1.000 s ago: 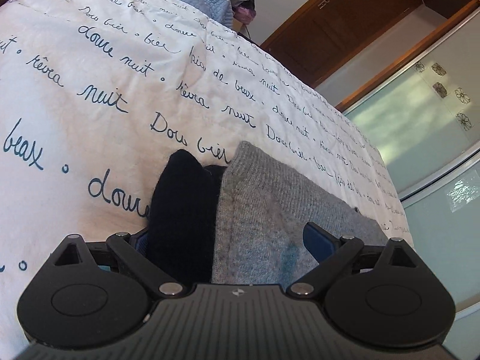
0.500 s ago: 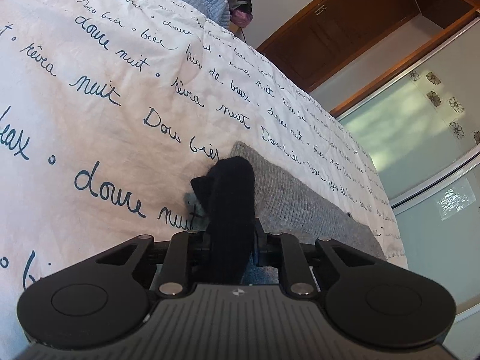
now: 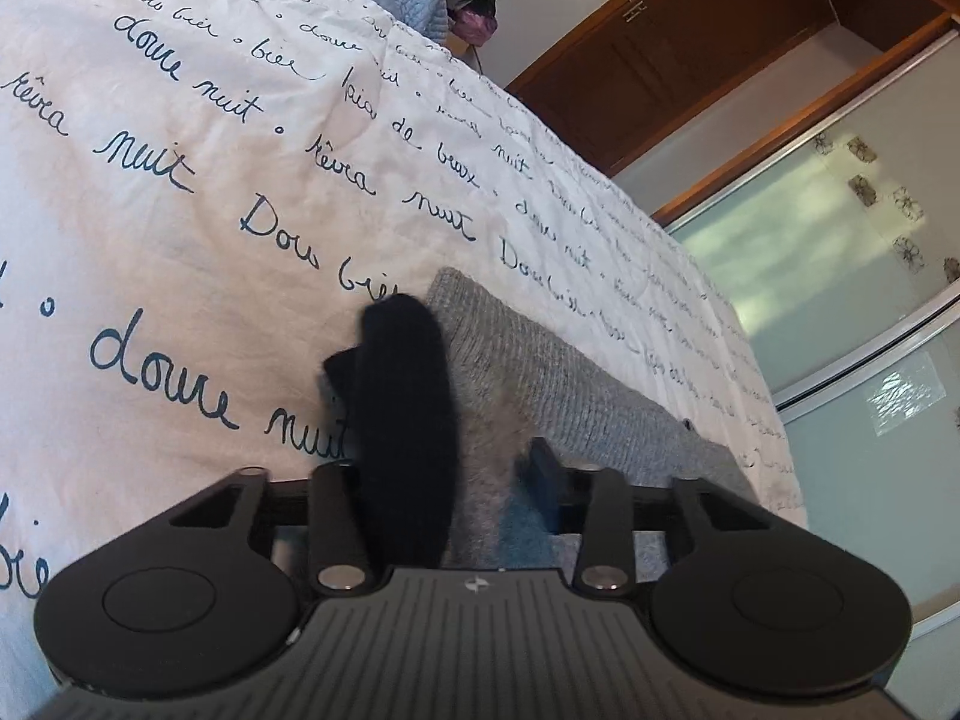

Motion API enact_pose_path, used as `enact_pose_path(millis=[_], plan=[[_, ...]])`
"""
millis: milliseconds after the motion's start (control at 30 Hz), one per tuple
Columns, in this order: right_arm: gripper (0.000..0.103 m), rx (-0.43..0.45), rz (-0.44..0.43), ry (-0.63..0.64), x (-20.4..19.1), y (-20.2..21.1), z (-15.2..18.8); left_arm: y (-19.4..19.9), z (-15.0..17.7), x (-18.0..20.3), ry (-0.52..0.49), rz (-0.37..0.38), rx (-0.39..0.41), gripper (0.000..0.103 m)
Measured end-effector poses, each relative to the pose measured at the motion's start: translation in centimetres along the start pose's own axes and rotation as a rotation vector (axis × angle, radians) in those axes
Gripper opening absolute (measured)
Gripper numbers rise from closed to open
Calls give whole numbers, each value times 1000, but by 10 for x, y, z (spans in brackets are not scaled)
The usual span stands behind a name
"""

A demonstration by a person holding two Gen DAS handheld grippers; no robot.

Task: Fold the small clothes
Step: 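Close both grippers on the side edge of the folded sweater, then lift the side edge with both grippers and fold it over the sweater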

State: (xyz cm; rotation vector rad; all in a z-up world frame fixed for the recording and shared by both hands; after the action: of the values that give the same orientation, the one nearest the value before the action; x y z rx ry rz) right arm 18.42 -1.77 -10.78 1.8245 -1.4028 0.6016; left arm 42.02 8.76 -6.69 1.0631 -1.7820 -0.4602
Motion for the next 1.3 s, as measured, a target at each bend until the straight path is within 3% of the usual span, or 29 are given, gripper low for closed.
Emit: enact_pose_path(millis=[67,133,200,400,633,1300], plan=[[61,-15,-25,-23,4,0,1,1,2,0,1,-2,10,22],[20,-34,-51,-28,4,-3,1,6,3,1,-6,-16,34,21],[10,-12,-76,-32,6,0,2,11,5,5,-21,-34,50,20],[8,30,-128,-84,18,15,4,26,5,22,-69,-67,77,19],[8,50,-219,-345,69,32,12,44,6,49,-117,-95,111,19],[7,114,-265,-725,133,59,65,63,23,160,-222,-162,183,19]])
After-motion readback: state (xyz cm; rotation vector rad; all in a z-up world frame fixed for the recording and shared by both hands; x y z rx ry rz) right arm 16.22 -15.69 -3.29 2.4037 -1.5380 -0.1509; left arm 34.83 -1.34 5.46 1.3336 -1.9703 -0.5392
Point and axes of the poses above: each gripper's, at about its wrist camera, not at the fingertips, and y roughly against the way its jaws point, x to its right, z to its underside, the point moved 1 cm from there along -y, roughly the way its jaws point, and after that the axes turned 6 degrees about -z, right-handed, at the moved point
